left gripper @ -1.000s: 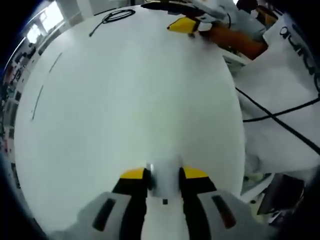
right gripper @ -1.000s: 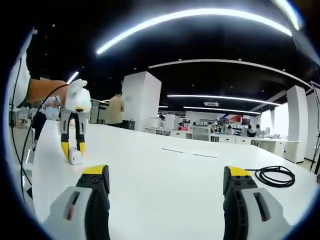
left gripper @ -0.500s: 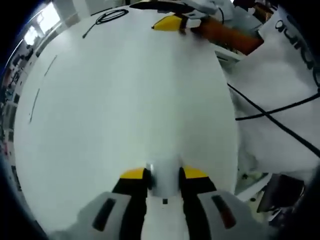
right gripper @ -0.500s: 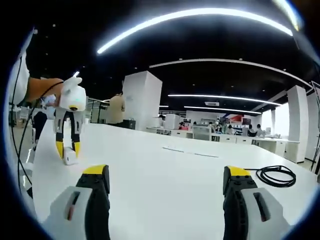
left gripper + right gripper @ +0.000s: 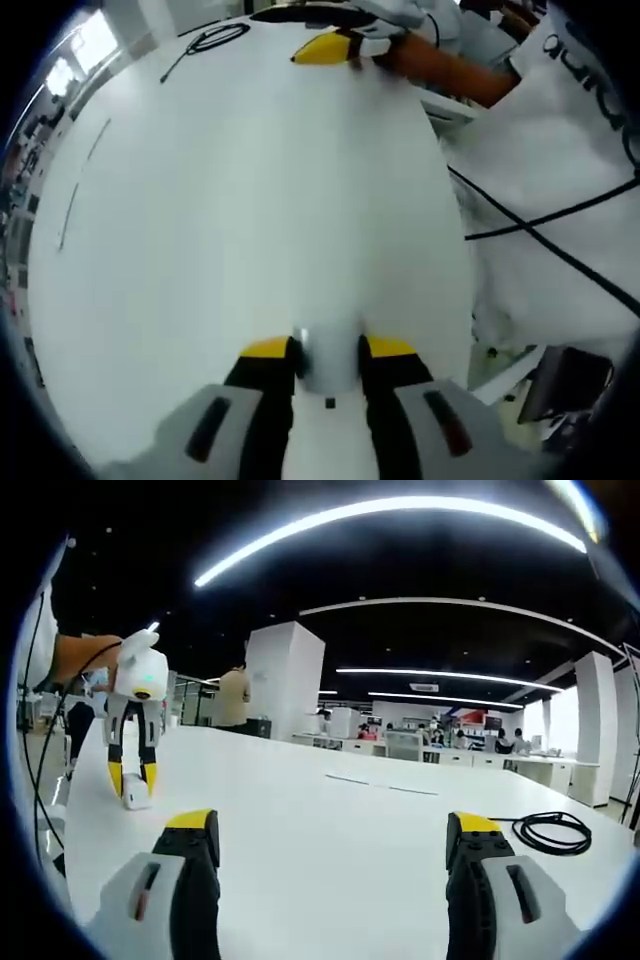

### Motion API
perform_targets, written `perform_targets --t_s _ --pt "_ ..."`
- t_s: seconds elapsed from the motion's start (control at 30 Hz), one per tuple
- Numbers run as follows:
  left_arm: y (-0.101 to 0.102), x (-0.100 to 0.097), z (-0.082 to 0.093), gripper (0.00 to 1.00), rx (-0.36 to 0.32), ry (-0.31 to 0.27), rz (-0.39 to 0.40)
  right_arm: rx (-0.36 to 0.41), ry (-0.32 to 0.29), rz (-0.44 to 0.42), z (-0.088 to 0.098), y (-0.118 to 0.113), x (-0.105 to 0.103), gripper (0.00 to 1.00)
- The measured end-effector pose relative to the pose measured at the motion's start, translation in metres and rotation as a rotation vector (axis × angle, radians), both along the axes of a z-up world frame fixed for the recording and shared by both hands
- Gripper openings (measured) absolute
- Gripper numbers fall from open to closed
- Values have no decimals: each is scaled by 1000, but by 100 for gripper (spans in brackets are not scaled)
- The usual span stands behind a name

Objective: Plug the desk Type‑C cable into the charger adapter.

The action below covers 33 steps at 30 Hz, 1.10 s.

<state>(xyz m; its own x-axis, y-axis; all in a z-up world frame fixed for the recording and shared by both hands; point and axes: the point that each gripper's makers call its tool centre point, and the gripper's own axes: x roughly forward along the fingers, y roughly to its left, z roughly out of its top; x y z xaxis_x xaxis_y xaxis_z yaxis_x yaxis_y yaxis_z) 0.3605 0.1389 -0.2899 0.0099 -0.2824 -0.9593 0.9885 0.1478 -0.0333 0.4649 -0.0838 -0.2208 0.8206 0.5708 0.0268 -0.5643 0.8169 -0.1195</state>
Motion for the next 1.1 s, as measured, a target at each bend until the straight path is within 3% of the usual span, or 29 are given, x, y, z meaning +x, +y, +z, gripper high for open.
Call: perform_targets --t_s 0.47,0.77,1.1 --pt "4 5 15 25 -136 26 58 -6 3 -2 -1 1 -1 95" --pt "-1 12 26 26 -289 15 110 -6 3 1 0 1 -2 95" --pt "-10 21 39 33 -540 -109 222 -7 3 -1 0 1 -1 95"
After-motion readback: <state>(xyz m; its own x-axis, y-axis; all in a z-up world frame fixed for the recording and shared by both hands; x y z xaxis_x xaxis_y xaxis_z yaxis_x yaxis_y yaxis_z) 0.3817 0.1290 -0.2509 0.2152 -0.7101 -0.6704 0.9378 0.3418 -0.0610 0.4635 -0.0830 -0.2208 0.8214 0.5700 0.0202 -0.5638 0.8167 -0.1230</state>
